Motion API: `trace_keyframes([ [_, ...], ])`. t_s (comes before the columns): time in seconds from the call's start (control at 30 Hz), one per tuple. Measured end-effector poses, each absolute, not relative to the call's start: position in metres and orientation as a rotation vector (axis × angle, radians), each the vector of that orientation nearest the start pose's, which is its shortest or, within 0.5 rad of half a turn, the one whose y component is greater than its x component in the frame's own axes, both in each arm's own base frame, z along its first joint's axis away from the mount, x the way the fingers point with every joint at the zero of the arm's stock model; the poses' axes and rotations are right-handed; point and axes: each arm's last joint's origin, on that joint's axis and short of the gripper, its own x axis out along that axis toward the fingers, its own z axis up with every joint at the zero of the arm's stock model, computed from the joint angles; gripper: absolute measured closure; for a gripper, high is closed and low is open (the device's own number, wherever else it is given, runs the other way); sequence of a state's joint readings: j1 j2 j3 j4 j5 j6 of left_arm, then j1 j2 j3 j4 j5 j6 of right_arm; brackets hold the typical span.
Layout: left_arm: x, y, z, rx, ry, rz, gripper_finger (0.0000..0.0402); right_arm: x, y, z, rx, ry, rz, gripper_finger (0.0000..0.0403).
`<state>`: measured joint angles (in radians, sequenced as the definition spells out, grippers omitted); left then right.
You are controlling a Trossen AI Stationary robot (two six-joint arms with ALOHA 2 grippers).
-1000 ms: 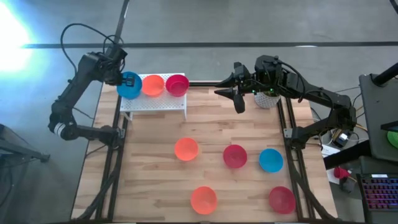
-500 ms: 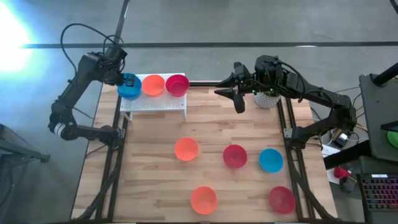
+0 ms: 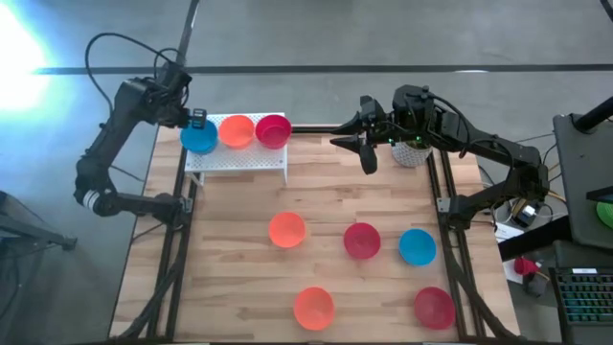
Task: Pick & Place Mini bowls
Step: Stack the top orange bowl on top of the orange bowl on the shelf
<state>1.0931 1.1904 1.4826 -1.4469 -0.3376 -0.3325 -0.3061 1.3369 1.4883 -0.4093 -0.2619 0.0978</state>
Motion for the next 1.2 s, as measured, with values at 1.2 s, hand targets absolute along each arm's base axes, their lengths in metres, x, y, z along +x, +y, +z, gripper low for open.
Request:
trace_keyframes([
  [1.2,0.050,0.049,0.426,-0.301,0.536,0.729,0.0401,0.272,-0.078,0.427,0.216,0.303,-0.063,0.0392],
])
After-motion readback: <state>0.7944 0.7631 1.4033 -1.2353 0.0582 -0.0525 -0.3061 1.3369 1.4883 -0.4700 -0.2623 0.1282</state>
